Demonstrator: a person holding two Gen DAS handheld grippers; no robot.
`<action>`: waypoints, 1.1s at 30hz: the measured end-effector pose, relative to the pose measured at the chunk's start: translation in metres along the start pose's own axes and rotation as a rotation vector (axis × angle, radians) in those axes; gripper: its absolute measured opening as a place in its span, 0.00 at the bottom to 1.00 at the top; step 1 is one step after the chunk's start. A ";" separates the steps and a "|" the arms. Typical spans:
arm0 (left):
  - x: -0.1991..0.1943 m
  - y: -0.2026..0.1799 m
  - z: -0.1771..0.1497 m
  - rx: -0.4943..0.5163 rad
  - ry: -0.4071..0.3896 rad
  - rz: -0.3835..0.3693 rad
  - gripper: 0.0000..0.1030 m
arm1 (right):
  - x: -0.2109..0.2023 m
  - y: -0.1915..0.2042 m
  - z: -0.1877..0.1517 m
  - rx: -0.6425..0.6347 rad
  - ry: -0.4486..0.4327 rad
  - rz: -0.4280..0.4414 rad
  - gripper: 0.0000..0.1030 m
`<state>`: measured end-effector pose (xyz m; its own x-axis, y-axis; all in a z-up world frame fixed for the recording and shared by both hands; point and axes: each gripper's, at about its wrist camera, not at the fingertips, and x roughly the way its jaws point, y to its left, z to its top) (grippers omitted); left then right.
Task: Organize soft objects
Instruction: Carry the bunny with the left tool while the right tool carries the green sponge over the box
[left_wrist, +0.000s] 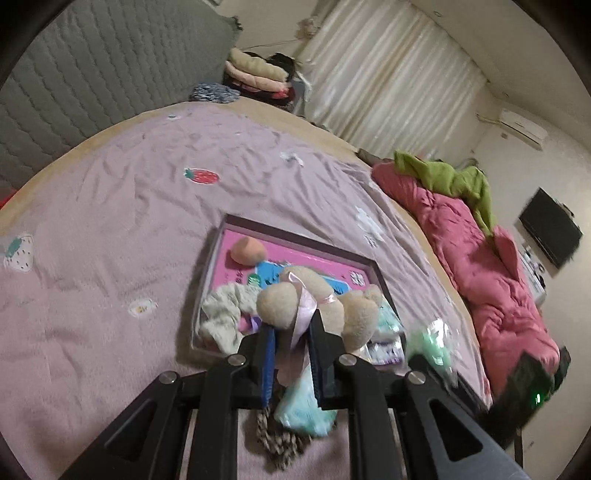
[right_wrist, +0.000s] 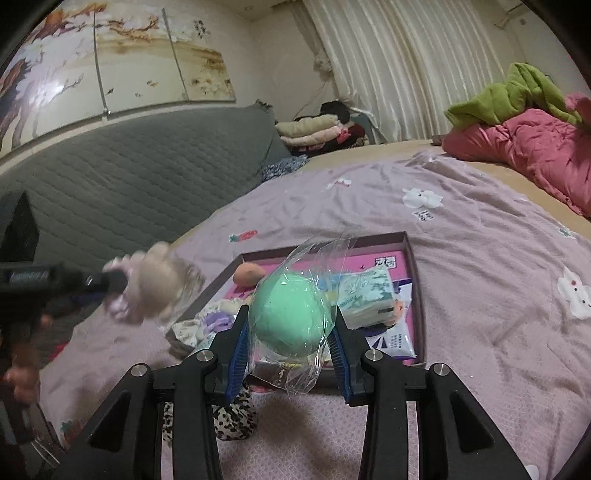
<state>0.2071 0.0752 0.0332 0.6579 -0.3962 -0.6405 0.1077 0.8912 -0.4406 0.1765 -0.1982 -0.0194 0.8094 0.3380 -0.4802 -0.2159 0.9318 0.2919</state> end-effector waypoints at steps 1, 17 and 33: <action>0.004 0.002 0.004 -0.005 -0.006 0.012 0.16 | 0.002 0.000 0.000 -0.005 0.003 -0.006 0.39; 0.042 0.012 0.012 0.045 0.008 0.136 0.17 | 0.012 -0.002 0.009 -0.041 -0.034 -0.069 0.39; 0.062 0.011 0.016 0.069 0.037 0.173 0.17 | 0.059 -0.003 0.014 -0.018 0.011 -0.121 0.40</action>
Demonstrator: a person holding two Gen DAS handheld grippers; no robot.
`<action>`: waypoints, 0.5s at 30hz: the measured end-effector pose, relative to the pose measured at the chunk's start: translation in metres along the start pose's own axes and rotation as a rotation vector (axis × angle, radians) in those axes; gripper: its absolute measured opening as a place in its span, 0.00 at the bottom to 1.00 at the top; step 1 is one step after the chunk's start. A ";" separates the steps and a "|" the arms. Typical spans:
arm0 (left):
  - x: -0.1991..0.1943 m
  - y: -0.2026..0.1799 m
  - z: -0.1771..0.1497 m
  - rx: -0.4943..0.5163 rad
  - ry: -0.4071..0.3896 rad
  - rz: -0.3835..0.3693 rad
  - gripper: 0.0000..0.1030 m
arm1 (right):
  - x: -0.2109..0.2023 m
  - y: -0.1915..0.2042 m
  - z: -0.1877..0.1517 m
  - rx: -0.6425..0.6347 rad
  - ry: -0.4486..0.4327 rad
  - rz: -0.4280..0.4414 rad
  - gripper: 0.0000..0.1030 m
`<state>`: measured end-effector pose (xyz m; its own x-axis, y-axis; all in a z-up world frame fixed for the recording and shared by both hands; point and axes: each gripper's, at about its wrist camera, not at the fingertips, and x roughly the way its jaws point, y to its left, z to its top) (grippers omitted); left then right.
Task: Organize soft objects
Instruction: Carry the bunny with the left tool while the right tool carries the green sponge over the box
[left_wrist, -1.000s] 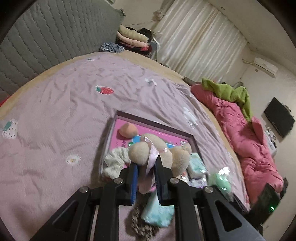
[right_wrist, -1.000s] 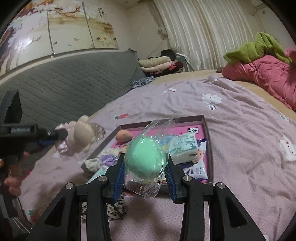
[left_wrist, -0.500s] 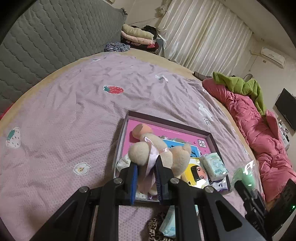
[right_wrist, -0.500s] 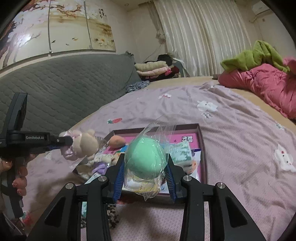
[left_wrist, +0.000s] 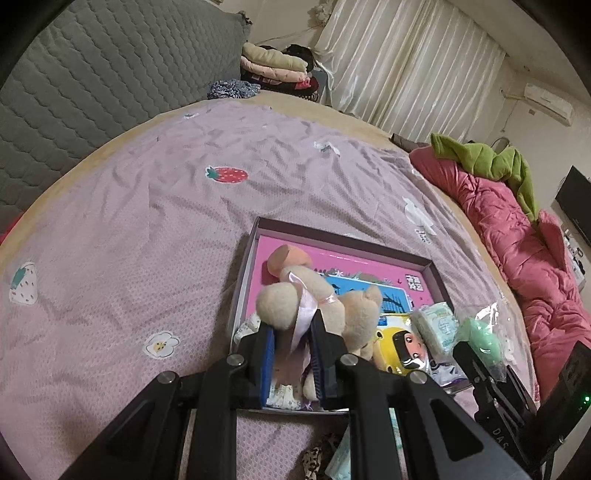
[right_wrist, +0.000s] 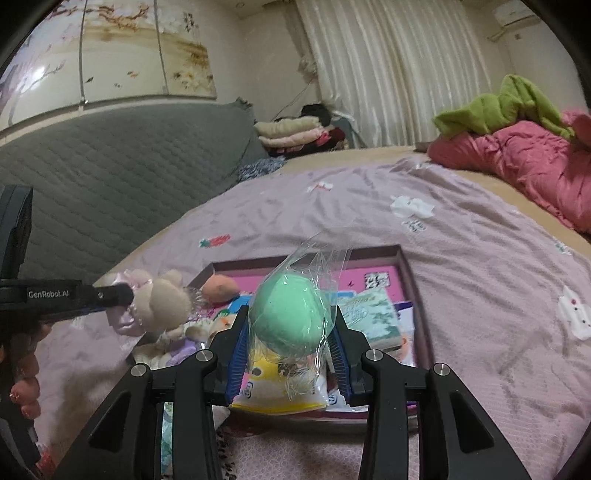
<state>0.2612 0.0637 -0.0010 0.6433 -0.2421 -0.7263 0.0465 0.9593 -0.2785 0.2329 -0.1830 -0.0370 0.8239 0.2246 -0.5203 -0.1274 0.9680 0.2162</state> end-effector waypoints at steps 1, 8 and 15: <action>0.002 0.000 0.000 -0.002 0.003 0.002 0.17 | 0.002 -0.001 -0.001 -0.001 0.012 0.001 0.40; 0.015 0.001 0.000 -0.022 0.031 0.025 0.18 | 0.013 -0.008 -0.003 0.018 0.050 0.030 0.40; 0.022 -0.002 0.001 0.006 0.052 0.054 0.20 | 0.018 -0.003 -0.006 -0.012 0.061 0.026 0.40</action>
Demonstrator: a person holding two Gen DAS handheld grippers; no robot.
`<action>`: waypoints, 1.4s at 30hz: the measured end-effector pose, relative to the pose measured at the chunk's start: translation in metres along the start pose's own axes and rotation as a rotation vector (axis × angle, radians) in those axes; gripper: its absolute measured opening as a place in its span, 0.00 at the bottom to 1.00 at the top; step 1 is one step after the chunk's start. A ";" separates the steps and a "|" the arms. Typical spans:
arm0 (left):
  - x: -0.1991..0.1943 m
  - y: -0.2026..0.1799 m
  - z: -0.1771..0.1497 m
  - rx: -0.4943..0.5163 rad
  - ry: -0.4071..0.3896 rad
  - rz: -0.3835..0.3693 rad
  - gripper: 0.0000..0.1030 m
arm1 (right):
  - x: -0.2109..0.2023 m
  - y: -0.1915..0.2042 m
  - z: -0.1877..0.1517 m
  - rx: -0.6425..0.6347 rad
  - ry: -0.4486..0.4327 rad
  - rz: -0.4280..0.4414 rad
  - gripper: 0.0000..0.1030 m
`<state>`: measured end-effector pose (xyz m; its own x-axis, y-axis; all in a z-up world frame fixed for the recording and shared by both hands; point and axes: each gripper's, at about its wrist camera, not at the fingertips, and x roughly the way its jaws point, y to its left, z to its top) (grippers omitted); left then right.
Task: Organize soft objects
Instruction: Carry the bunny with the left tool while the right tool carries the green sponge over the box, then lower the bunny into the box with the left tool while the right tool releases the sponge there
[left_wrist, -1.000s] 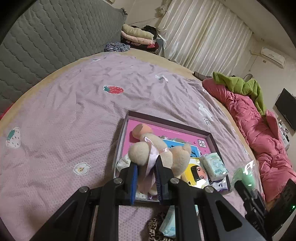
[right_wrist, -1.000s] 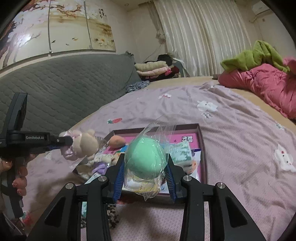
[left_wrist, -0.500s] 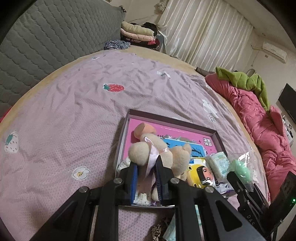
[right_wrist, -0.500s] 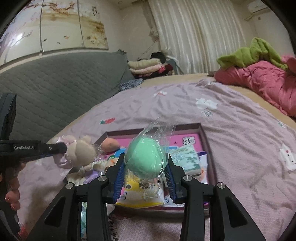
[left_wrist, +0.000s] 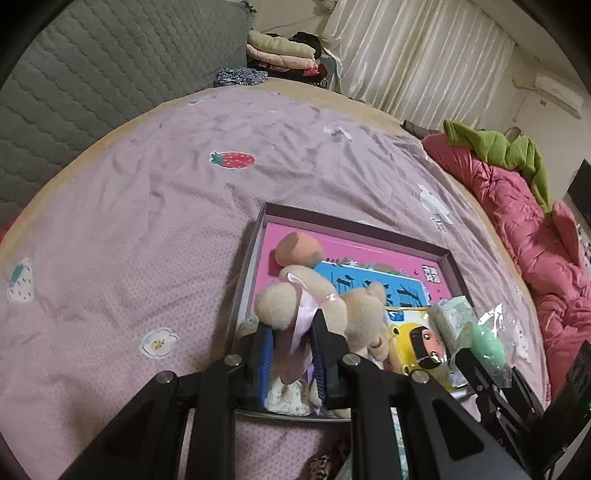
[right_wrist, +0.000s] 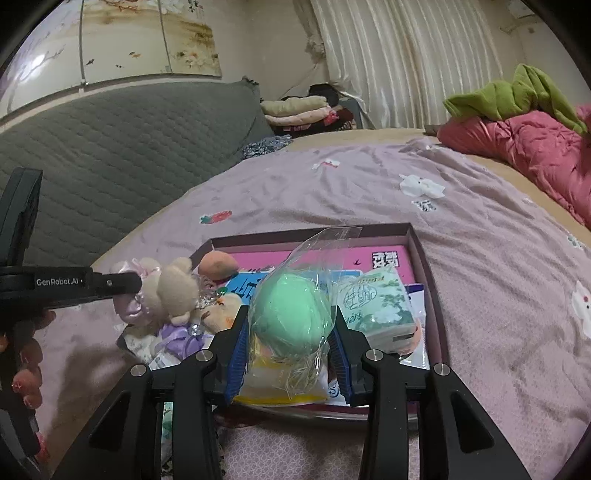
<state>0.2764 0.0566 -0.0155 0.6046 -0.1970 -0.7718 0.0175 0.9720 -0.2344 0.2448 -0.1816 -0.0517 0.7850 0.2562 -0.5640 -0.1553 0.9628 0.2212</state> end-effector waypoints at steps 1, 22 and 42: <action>0.001 0.000 0.000 0.001 0.006 0.009 0.20 | 0.001 0.000 0.000 0.001 0.002 -0.002 0.40; 0.013 0.000 -0.002 0.030 0.042 0.075 0.23 | 0.015 0.015 -0.005 -0.110 0.055 -0.140 0.42; 0.009 -0.002 -0.004 0.058 0.038 0.075 0.24 | 0.010 0.005 -0.005 -0.075 0.037 -0.135 0.50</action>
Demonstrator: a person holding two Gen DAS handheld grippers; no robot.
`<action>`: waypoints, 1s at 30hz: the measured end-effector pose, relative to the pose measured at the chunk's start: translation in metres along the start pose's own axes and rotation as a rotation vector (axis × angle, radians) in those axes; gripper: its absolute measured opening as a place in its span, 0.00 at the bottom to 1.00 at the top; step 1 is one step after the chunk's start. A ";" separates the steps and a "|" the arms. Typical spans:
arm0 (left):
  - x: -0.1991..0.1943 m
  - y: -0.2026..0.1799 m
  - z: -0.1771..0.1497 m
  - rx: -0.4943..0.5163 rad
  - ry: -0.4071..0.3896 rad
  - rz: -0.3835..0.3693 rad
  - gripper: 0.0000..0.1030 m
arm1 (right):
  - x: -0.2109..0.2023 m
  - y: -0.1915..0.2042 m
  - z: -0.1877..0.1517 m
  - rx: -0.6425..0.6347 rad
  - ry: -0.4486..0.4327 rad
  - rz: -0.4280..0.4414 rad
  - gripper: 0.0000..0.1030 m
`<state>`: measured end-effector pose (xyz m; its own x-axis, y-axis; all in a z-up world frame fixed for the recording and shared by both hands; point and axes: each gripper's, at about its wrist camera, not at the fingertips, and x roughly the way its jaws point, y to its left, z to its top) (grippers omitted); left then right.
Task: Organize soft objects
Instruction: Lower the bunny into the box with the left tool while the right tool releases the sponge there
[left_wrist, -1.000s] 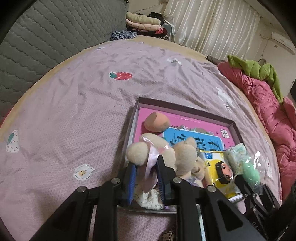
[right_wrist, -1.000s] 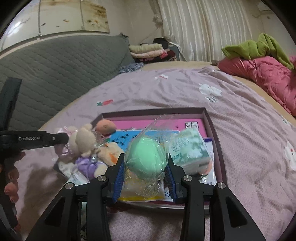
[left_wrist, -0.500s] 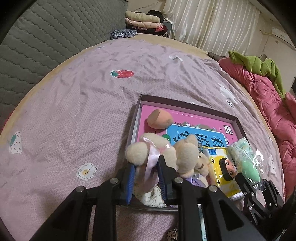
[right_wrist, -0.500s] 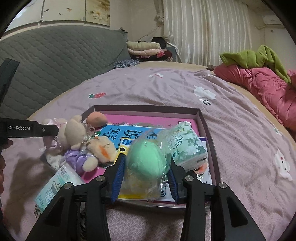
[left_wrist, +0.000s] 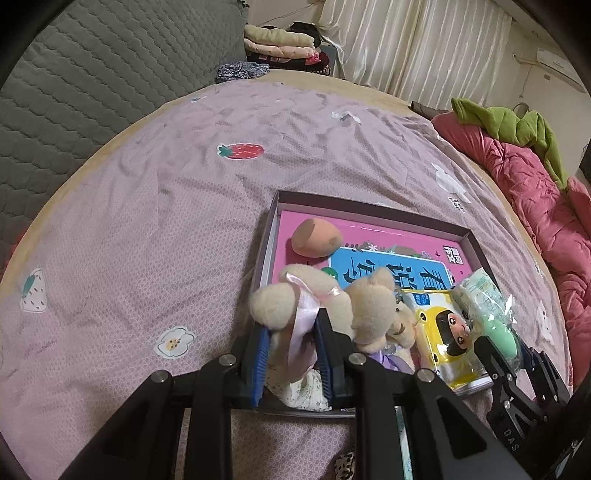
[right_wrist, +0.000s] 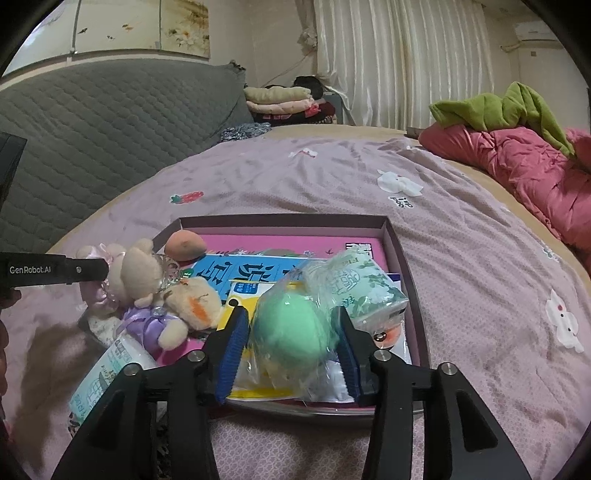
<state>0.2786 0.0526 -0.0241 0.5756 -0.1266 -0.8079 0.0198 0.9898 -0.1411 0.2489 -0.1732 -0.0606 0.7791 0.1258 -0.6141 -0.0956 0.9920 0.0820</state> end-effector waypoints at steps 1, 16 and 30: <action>0.000 0.000 0.000 0.000 0.001 0.000 0.24 | 0.000 0.000 0.000 0.000 -0.001 0.005 0.53; -0.006 -0.001 0.000 -0.007 -0.015 -0.005 0.24 | -0.012 -0.004 0.005 0.019 -0.058 0.027 0.69; 0.007 0.009 0.014 -0.151 0.040 -0.106 0.24 | -0.022 -0.005 0.006 0.021 -0.094 0.028 0.72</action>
<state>0.2940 0.0614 -0.0230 0.5435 -0.2356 -0.8057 -0.0462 0.9500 -0.3089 0.2360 -0.1809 -0.0422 0.8313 0.1510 -0.5349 -0.1055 0.9877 0.1150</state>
